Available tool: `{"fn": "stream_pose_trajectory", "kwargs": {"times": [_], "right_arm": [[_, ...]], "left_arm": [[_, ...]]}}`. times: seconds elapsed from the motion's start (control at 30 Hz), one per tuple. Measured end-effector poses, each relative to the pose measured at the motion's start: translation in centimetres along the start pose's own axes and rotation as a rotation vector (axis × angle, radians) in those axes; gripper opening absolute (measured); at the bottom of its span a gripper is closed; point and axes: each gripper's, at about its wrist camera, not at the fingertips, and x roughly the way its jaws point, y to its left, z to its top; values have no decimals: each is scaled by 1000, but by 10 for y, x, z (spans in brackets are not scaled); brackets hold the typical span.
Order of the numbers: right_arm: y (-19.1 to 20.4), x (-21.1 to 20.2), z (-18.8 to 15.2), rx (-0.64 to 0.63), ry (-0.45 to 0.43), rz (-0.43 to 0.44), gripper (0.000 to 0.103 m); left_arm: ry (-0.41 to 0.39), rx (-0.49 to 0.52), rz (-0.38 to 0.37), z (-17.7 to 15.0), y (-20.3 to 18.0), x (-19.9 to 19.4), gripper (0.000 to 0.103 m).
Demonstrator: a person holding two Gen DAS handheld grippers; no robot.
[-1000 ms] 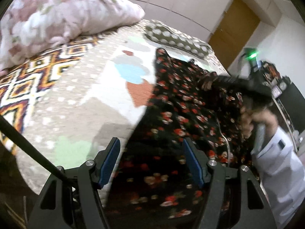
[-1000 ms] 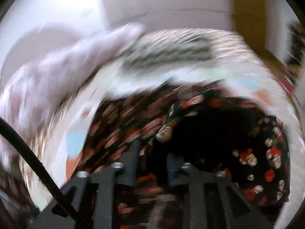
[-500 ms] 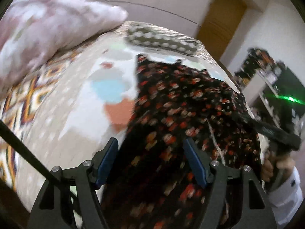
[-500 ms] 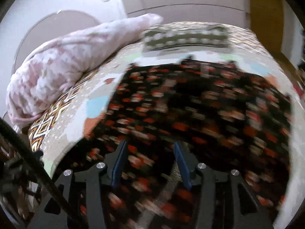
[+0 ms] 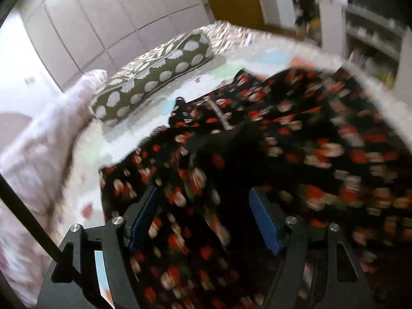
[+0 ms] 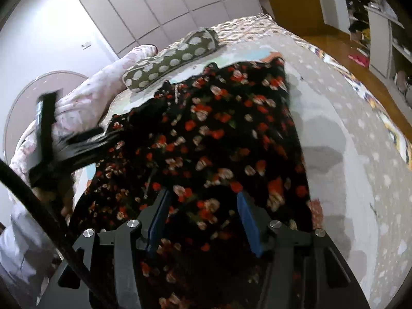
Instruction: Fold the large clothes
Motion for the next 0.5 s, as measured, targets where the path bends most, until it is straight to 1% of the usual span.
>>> {"fn": "stream_pose_trajectory", "kwargs": {"times": [0.03,0.07,0.1,0.13,0.17,0.23,0.27,0.3,0.33,0.37,0.43,0.47,0.5], "right_arm": [[-2,1,-2,4,0,-3,59],[-5,1,-3,10,-1,-10,59],[-8,2,-5,16,-4,-18,59],[-9,3,-6,20,-5,-21,59],[-11,5,-6,28,-6,-25,59],[-15,6,-7,42,-8,-26,59],[-16,8,-6,47,-7,-25,59],[-16,9,-6,49,-5,-23,59],[-15,10,-6,47,-3,-22,59],[-14,11,-6,42,-2,-23,59],[-10,14,-7,37,0,-22,59],[-9,15,-7,38,4,-18,59],[-7,17,-7,40,6,-16,59]], "left_arm": [[25,1,48,6,2,14,69],[36,-29,83,8,9,21,63],[43,-88,104,9,22,25,62],[47,-157,107,7,35,26,62],[59,-270,94,0,56,27,62],[96,-501,45,-28,103,30,62],[96,-580,29,-44,120,29,62],[92,-642,28,-59,136,27,62],[88,-675,30,-70,145,24,62],[79,-723,16,-86,159,19,62],[78,-794,-44,-110,179,14,62],[80,-835,-86,-123,189,11,62],[80,-856,-105,-129,194,7,62]]}}
